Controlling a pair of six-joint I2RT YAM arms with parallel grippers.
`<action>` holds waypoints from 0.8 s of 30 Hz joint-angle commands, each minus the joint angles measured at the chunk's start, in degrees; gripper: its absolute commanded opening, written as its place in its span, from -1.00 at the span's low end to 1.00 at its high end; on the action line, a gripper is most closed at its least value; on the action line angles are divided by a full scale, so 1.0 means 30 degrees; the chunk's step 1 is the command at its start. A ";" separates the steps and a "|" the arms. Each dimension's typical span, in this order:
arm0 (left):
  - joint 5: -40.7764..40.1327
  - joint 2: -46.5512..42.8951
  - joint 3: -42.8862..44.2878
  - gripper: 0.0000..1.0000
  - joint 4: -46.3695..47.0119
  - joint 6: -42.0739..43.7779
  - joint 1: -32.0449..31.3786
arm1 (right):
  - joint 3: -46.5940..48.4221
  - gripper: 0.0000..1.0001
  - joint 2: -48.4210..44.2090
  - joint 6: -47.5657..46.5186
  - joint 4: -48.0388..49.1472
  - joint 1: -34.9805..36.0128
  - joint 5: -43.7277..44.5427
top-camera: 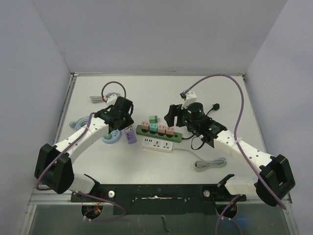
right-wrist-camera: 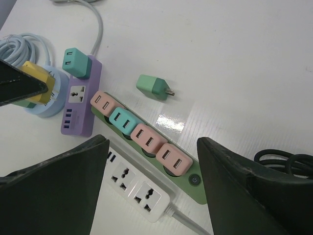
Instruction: Insert the plug
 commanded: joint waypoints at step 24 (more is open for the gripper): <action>-0.1023 0.5416 0.3683 -0.77 -0.2076 0.1429 -0.0111 | 0.0567 0.48 0.0012 -0.0361 0.1046 -0.0007 -0.0002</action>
